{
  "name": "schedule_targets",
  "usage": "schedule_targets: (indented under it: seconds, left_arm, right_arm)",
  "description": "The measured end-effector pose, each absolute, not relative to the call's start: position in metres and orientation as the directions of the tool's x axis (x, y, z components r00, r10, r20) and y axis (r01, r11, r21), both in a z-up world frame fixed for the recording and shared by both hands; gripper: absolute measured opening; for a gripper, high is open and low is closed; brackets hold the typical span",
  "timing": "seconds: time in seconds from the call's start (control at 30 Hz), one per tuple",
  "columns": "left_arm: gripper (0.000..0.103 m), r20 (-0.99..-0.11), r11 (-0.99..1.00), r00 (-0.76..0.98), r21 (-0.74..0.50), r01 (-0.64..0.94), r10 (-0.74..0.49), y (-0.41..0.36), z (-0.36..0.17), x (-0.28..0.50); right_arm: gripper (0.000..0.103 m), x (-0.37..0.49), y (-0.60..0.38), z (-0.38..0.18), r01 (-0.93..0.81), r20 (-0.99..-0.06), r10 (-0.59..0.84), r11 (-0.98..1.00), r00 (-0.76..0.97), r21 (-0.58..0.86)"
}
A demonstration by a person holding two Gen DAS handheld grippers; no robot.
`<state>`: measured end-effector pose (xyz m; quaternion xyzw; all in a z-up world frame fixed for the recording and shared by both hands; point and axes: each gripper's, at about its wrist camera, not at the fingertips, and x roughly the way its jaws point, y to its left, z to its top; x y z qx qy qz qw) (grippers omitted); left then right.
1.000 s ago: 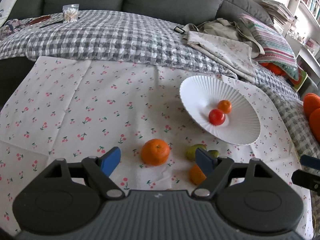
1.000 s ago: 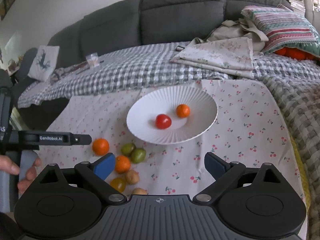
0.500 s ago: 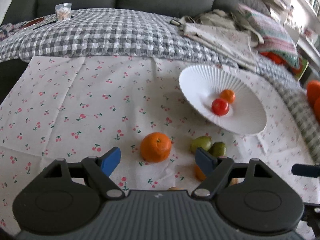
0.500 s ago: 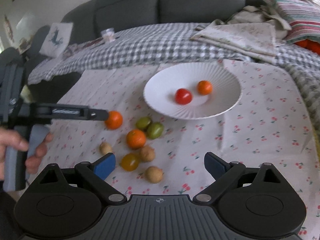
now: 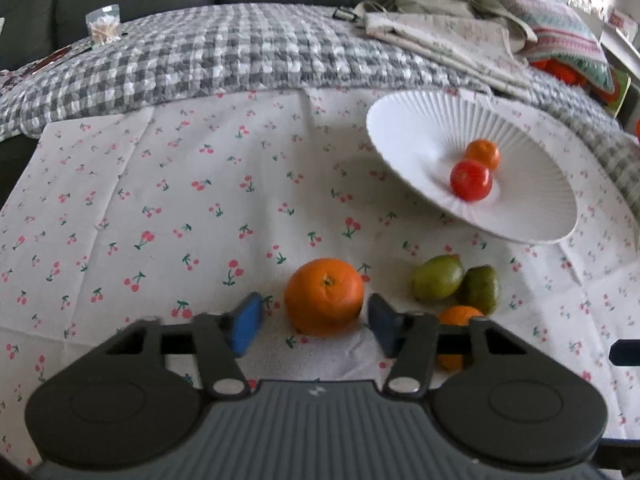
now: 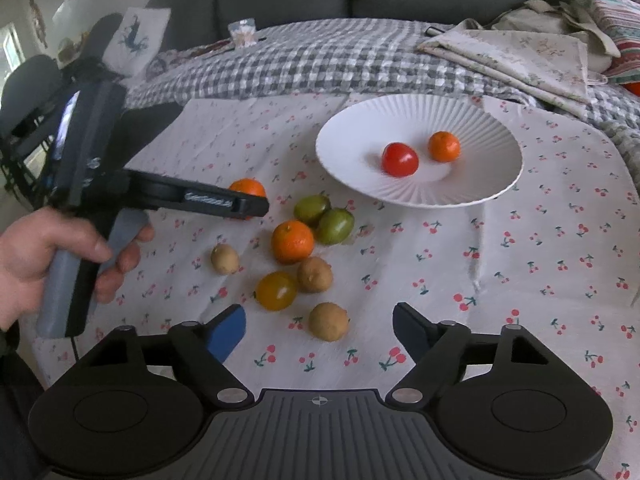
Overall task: Organize fruits
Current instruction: 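Grasp a tangerine with the left gripper while the right gripper grasps a brown kiwi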
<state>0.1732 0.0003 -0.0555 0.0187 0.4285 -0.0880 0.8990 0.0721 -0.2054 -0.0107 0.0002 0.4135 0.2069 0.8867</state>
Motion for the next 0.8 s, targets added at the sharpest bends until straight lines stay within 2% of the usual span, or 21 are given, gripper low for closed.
schedule_targets:
  seconds: [0.03, 0.1, 0.23, 0.6, 0.7, 0.8]
  left_arm:
    - [0.049, -0.771, 0.983, 0.622, -0.035, 0.181, -0.142, 0.0, -0.056, 0.173]
    - [0.04, -0.763, 0.98, 0.629, -0.027, 0.196, -0.147, -0.002, -0.055, 0.171]
    - [0.039, -0.763, 0.979, 0.627, -0.035, 0.2, -0.155, 0.0, -0.052, 0.169]
    - [0.039, -0.778, 0.983, 0.606, -0.081, 0.162, -0.164, 0.007, -0.041, 0.158]
    - [0.039, -0.779, 0.984, 0.605, -0.091, 0.151, -0.165, 0.011, -0.037, 0.155]
    - [0.039, -0.779, 0.985, 0.603, -0.112, 0.132, -0.169, 0.017, -0.036, 0.154]
  right_arm:
    - [0.076, 0.073, -0.205, -0.012, -0.371, -0.737, 0.367, 0.913, 0.567, 0.169]
    - [0.071, 0.074, -0.203, -0.016, -0.376, -0.746, 0.365, 0.912, 0.557, 0.166]
    - [0.065, 0.077, -0.2, -0.022, -0.381, -0.759, 0.358, 0.911, 0.544, 0.157]
    - [0.058, 0.085, -0.195, -0.037, -0.373, -0.786, 0.325, 0.919, 0.526, 0.13]
    - [0.051, 0.088, -0.193, -0.038, -0.378, -0.785, 0.326, 0.917, 0.527, 0.128]
    - [0.039, 0.09, -0.19, -0.041, -0.376, -0.786, 0.316, 0.919, 0.531, 0.115]
